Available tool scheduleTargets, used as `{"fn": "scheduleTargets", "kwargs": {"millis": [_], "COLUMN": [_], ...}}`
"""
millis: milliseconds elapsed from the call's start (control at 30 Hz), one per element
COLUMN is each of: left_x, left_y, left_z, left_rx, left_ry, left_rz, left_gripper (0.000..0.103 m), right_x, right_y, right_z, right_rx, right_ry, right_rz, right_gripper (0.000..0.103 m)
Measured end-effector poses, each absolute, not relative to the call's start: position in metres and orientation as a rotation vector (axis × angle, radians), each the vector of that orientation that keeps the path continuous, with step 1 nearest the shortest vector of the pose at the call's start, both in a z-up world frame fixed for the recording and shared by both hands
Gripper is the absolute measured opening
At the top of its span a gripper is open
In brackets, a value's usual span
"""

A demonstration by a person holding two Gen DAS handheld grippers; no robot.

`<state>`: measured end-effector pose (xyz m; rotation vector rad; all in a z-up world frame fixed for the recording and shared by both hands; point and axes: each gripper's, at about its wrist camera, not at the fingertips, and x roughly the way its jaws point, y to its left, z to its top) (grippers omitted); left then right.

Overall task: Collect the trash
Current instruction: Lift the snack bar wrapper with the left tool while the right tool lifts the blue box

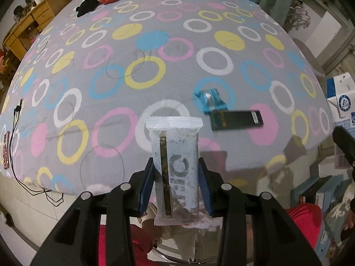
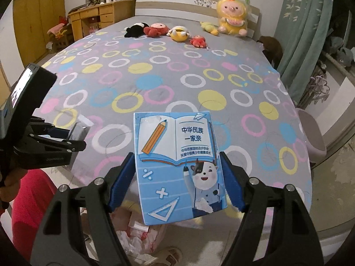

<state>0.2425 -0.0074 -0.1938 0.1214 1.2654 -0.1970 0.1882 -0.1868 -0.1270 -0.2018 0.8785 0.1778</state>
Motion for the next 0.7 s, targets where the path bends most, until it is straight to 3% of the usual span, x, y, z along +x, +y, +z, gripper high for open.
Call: {"fn": "scheduleTargets", "kwargs": {"millis": [700], "left_x": [0.139], "left_y": [-0.007], "left_z": [-0.184], "left_rx": [0.092], "left_ry": [1.244], "left_rz": [-0.203], "left_gripper": [0.037], "right_x": [0.067], "right_y": [-0.147], "right_z": [-0.131], "right_rx": [-0.239], "right_ry": [0.844], "right_rz": [0.190], "right_gripper": [0.072]}}
